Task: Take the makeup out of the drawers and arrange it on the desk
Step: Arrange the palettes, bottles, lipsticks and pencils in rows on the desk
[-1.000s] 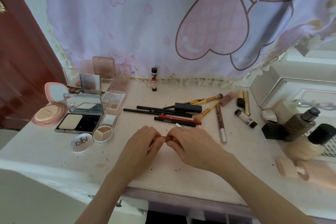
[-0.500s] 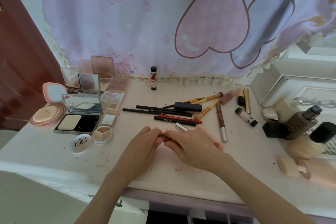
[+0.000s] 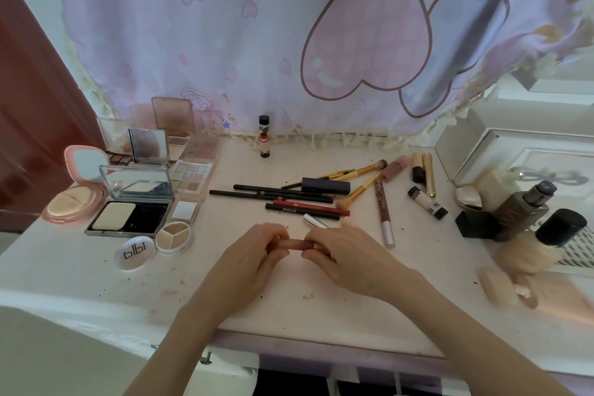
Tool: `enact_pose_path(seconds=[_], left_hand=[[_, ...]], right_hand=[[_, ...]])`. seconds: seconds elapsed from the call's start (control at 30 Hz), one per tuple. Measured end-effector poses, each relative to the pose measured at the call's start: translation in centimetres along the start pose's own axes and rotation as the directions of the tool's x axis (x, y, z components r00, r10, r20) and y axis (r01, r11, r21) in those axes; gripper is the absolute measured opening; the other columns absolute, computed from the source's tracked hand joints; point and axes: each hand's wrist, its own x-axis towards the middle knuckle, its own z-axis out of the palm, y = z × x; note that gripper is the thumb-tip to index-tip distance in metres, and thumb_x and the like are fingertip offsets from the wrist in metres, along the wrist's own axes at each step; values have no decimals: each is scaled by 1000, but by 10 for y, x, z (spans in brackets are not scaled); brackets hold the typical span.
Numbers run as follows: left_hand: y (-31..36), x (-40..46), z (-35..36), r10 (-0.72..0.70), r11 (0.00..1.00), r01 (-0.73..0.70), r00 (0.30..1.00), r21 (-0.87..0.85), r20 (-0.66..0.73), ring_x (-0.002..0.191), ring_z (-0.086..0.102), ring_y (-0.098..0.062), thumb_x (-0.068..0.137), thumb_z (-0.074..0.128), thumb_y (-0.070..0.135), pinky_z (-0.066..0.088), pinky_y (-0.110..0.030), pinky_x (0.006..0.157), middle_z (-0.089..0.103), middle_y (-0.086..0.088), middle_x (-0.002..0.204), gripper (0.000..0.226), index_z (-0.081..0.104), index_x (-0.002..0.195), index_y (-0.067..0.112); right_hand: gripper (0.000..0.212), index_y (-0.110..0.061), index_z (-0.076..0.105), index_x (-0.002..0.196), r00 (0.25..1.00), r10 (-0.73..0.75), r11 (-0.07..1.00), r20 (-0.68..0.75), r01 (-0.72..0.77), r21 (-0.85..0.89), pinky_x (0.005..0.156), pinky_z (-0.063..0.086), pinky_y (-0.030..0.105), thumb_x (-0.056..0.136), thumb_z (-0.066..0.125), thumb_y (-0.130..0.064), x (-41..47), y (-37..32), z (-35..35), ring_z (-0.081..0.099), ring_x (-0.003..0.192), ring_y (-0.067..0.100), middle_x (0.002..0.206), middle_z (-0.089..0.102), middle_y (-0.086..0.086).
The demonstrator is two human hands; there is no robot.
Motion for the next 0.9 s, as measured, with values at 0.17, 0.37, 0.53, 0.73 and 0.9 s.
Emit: enact_pose_path(seconds=[0.17,0.37,0.53,0.73,0.9], left_hand=[[3,3,-2,77,994,-74,996,77,-38,73,41,-1,91,31,41,37,-18,62,39,24,73,17,46,85,34],[-2,0,1,6,999,-6,1000,48,4,75,49,-2,91,49,36,37,-8,67,47,20,78,9,42,95,35],[-3,2,-1,6,999,-6,1000,47,0,64,42,0,85,23,50,33,-17,60,39,16,67,26,37,71,34],[-3,-1,2,36,999,-36,999,38,-3,70,49,1,90,54,33,37,-7,64,47,20,71,19,38,94,42],[-3,2,2,-10,999,11,999,40,-41,61,47,-3,95,41,33,36,-10,61,44,15,65,22,38,74,37]], right_hand=[[37,-28,53,103,1000,-21,1000,-20,21,2,71,36,26,98,21,-47,-1,-3,2,34,53,-5,68,43,-15],[22,-33,42,95,999,27,998,-30,-25,62,63,23,20,97,26,-48,0,-1,3,36,54,2,57,42,-15],[14,-37,38,87,999,-19,997,35,16,79,70,38,21,94,40,-49,-2,-2,3,39,54,-4,62,42,-18],[25,-33,45,80,999,-33,997,6,33,65,75,27,24,95,35,-50,-2,3,0,40,57,4,66,48,-14],[29,-29,53,106,1000,21,990,10,-22,140,61,22,17,89,48,-52,-5,7,-3,41,73,9,66,44,-17]])
